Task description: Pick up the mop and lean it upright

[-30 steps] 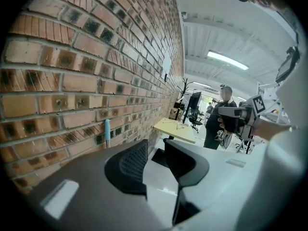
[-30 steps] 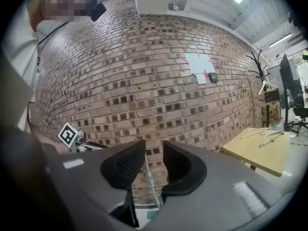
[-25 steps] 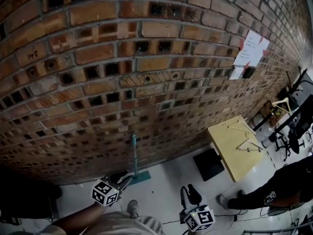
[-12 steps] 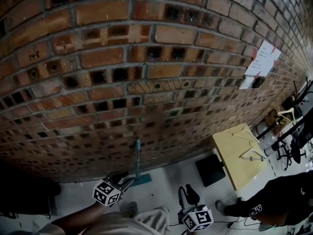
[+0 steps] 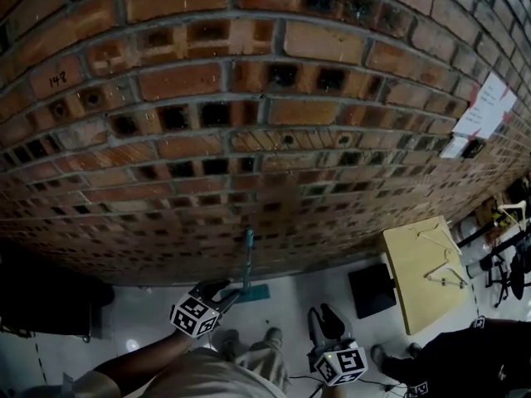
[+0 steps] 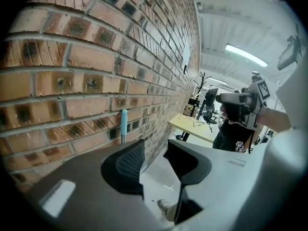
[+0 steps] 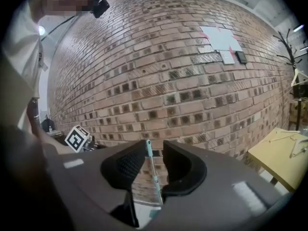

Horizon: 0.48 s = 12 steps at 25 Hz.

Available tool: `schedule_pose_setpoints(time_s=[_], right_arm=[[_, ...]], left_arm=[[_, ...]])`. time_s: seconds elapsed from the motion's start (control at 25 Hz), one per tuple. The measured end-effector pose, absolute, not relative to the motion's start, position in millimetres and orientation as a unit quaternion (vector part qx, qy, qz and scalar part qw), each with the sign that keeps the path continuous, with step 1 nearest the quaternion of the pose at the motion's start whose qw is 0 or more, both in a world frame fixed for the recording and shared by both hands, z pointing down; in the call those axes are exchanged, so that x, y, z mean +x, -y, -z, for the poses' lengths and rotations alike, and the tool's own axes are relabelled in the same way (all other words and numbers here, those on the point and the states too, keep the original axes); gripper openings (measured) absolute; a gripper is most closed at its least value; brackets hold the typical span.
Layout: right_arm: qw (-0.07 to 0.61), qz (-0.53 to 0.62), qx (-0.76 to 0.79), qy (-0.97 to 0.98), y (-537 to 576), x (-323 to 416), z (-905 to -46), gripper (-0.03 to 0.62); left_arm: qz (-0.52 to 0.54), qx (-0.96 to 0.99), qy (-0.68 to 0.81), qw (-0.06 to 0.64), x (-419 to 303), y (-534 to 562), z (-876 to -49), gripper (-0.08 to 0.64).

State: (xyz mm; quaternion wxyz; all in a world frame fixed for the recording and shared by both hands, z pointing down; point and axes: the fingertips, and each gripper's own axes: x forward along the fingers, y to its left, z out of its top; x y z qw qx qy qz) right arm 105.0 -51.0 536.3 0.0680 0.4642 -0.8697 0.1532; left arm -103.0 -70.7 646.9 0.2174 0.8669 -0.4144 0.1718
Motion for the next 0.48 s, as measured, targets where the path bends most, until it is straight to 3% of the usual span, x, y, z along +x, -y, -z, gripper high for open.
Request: schedule_pose_setpoints(time_s=[0.48], right_arm=[[0.101,-0.154,0.357,0.916,114.0,91.0,-548.2,0.11]], left_arm=[[-0.185,0.813,0.495,0.243,-94.8,113.5,-680.9,0.176]])
